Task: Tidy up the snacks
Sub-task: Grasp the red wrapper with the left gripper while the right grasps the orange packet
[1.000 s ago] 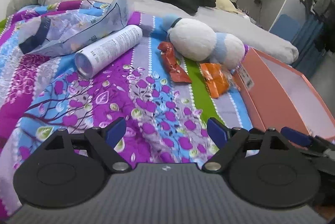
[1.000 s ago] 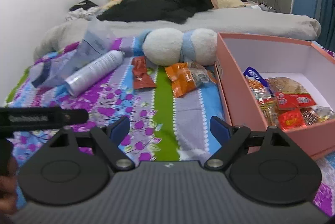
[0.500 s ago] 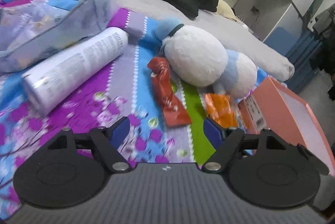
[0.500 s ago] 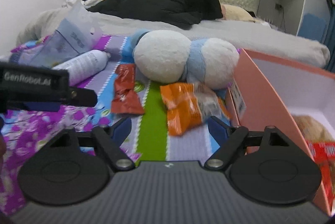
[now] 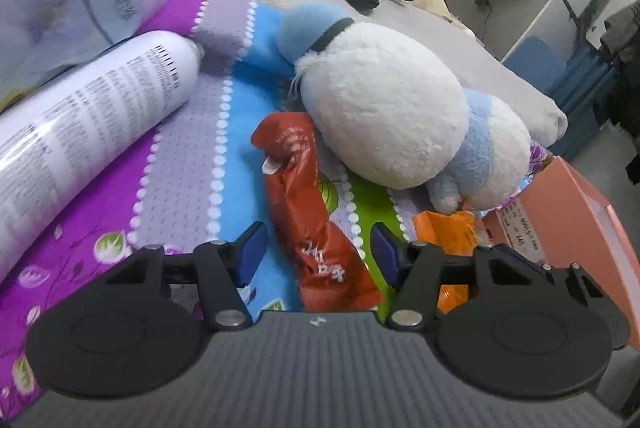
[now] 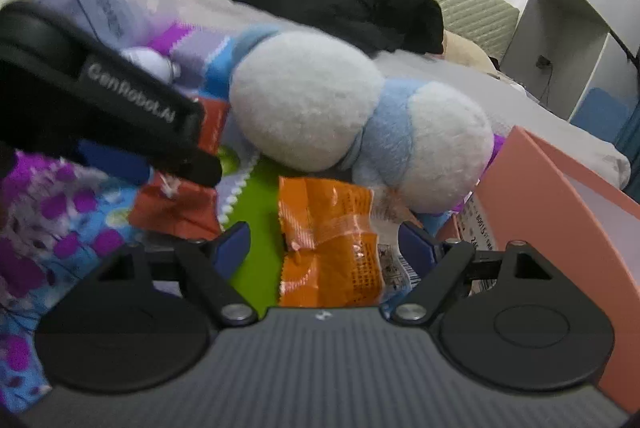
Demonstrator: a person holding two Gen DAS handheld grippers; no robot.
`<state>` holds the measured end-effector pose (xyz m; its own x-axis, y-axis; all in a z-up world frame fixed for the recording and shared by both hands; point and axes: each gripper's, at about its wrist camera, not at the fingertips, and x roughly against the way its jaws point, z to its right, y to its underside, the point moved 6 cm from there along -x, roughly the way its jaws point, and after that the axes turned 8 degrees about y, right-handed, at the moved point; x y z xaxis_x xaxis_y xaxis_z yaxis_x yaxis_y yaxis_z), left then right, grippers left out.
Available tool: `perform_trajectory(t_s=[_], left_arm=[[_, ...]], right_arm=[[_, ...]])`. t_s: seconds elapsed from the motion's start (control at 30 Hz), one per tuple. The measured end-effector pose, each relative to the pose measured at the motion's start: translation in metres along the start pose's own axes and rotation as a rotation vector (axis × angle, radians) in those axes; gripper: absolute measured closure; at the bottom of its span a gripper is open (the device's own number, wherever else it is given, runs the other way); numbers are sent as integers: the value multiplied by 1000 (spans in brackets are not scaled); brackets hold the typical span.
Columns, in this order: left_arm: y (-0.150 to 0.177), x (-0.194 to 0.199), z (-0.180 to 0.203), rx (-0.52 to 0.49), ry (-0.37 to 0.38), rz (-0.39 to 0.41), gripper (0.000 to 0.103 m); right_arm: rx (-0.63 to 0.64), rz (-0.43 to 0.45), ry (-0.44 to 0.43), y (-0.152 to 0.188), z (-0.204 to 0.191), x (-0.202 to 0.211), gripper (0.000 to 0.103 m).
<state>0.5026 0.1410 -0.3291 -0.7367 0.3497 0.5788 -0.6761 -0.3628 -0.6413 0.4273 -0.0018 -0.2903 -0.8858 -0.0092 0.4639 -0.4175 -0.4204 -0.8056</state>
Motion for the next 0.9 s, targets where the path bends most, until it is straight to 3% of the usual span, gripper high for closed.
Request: perform_trajectory(t_s=[0.07, 0.23, 0.37, 0.4, 0.53, 0.9], left_arm=[[-1, -6, -1, -18, -26, 1, 53], [-2, -10, -5, -15, -27, 10, 58], [-1, -5, -6, 0, -24, 30, 68], [0, -3, -6, 6, -22, 32, 69], [3, 6, -4, 14, -21, 36, 72], [31, 62, 11, 24, -58, 56, 75]], right_arm=[[-2, -24, 11, 3, 0, -6, 21], [-3, -27, 22, 7, -2, -12, 21], [1, -16, 51, 9, -3, -8, 40], [3, -16, 54, 11, -3, -7, 41], [13, -12, 78, 10, 4, -1, 62], [-51, -8, -3, 6, 16, 45, 63]])
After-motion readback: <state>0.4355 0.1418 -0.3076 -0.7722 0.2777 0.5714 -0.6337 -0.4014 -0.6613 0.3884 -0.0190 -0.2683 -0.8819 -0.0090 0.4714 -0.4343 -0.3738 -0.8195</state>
